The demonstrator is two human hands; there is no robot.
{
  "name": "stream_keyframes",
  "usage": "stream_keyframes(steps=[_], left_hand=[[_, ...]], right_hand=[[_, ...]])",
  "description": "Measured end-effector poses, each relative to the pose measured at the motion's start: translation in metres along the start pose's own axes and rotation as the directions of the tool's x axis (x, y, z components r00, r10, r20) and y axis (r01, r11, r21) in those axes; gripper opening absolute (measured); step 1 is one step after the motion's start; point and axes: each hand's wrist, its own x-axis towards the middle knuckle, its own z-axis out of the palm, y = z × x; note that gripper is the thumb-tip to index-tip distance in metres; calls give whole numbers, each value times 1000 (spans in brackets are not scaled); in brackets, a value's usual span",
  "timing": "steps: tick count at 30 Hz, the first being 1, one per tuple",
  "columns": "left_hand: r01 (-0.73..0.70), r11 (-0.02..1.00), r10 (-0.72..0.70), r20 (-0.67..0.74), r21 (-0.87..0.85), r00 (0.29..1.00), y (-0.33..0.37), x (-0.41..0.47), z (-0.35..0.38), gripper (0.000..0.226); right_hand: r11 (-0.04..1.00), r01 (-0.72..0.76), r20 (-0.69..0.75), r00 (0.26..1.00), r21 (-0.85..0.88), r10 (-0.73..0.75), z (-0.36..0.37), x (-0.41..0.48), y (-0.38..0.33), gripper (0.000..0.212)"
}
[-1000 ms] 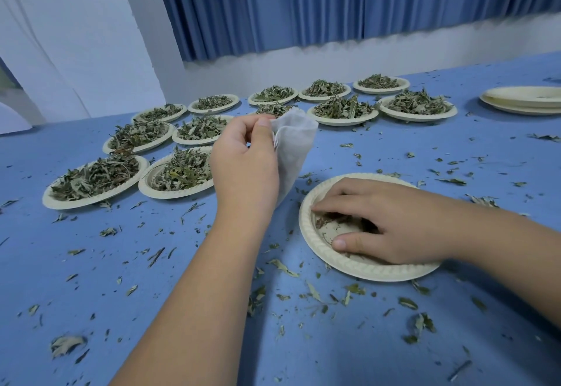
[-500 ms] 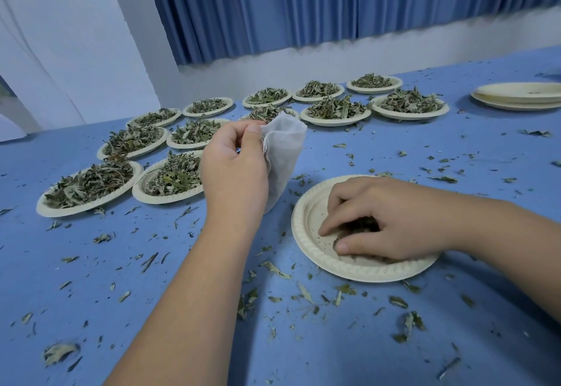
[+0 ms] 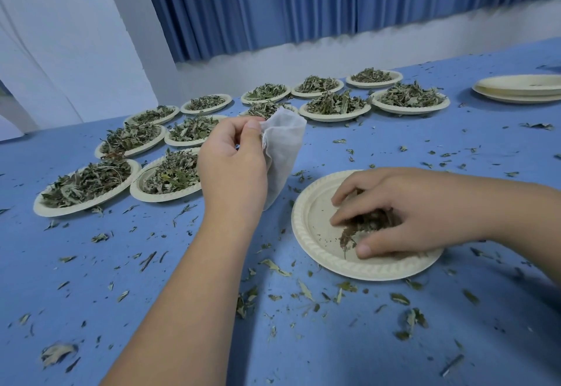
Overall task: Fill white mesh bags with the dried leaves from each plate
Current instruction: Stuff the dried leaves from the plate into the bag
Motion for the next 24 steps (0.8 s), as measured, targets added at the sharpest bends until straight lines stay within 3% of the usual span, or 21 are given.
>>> stream_keyframes(steps=[3, 5, 12, 24], left_hand=[[2, 1000, -2, -7, 2, 1000, 0, 0, 1, 19], [-1, 1000, 1, -9, 11, 1000, 0, 0, 2, 19], [-3, 1000, 3, -5, 22, 1000, 0, -2, 3, 20], [-35, 998, 34, 25, 54, 999, 3, -5, 5, 22]], right_hand=[[998, -62, 49, 997, -28, 63, -1, -3, 1, 74], [995, -83, 81, 993, -49, 87, 1, -2, -1, 78], [996, -54, 61, 996, -72, 58, 3, -4, -7, 58], [986, 120, 35, 993, -119, -117, 8, 1, -11, 40]])
